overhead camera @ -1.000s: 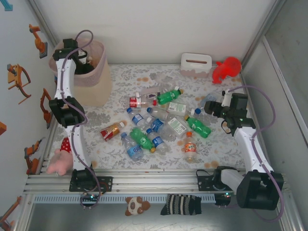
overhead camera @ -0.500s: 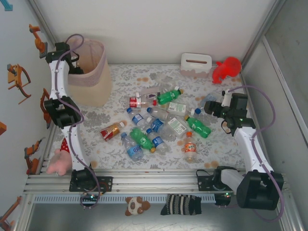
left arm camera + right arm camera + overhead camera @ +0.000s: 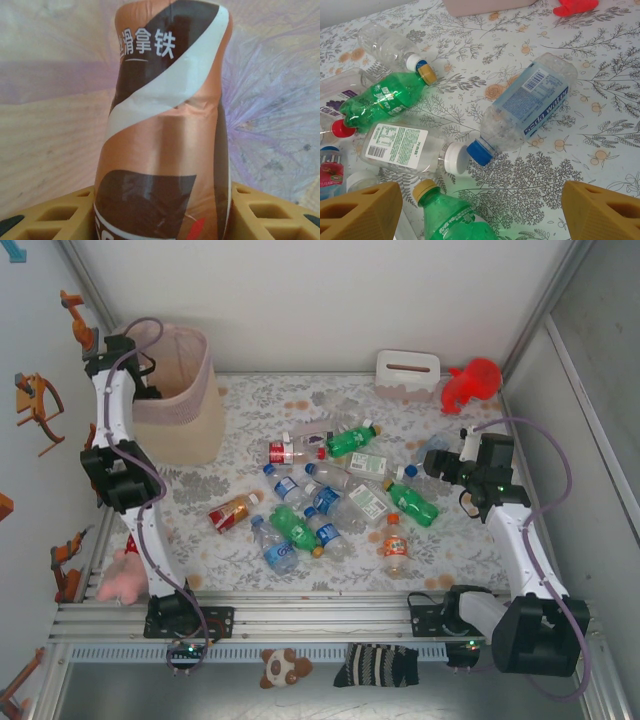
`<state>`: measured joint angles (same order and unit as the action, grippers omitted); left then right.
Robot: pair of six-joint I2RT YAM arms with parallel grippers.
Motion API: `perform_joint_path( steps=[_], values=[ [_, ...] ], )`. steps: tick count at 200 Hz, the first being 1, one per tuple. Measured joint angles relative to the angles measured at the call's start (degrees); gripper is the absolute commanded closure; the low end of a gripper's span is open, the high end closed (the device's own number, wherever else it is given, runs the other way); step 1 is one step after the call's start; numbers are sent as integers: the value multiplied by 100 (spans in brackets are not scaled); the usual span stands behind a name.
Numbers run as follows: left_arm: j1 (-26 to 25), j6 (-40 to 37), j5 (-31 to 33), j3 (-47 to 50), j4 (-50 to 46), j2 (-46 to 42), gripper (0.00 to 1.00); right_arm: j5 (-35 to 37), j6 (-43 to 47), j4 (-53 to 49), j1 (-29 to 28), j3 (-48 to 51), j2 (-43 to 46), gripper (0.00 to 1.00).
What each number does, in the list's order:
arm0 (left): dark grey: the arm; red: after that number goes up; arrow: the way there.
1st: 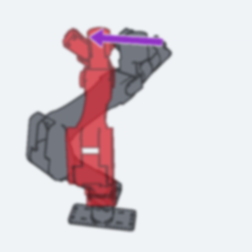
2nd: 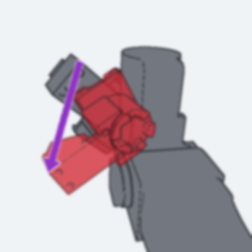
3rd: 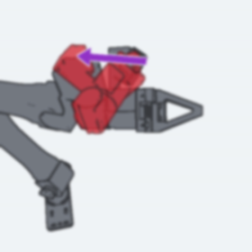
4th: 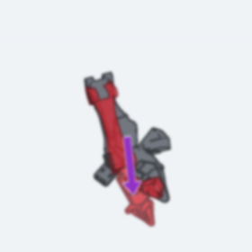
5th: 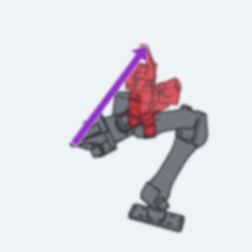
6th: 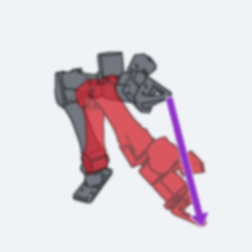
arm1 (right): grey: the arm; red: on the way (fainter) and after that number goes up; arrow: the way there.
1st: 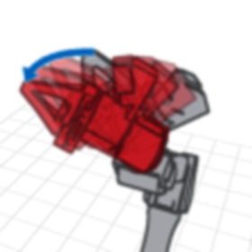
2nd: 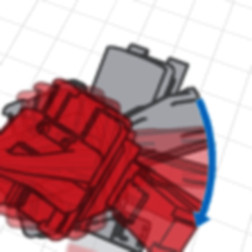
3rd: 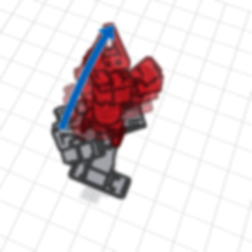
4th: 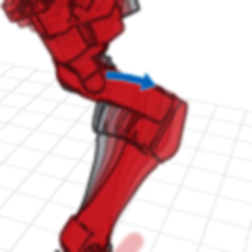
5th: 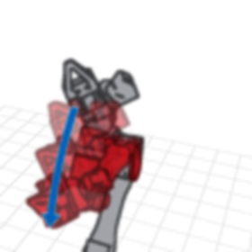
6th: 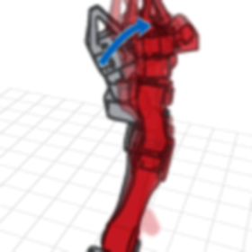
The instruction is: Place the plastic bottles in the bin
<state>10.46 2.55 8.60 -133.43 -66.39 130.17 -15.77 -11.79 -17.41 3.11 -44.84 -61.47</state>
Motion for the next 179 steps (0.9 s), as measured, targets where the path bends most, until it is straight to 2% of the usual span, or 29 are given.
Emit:
perform_joint_path(
  steps=[35, 56, 119, 179],
  values=[
    [81, 74, -133, 592, 264, -444, 28, -7, -2, 4, 0, 0, -52, 18],
    [83, 107, -282, 686, 365, -551, 23, -7, 0, 4, -2, 0, -76, 18],
    [4, 109, -822, 686, 470, -710, 22, -4, 0, 2, -31, -2, -63, 18],
    [-275, 46, -1117, 686, 468, -1563, 24, -4, 0, -164, -33, -103, 70, 18]
  ],
)
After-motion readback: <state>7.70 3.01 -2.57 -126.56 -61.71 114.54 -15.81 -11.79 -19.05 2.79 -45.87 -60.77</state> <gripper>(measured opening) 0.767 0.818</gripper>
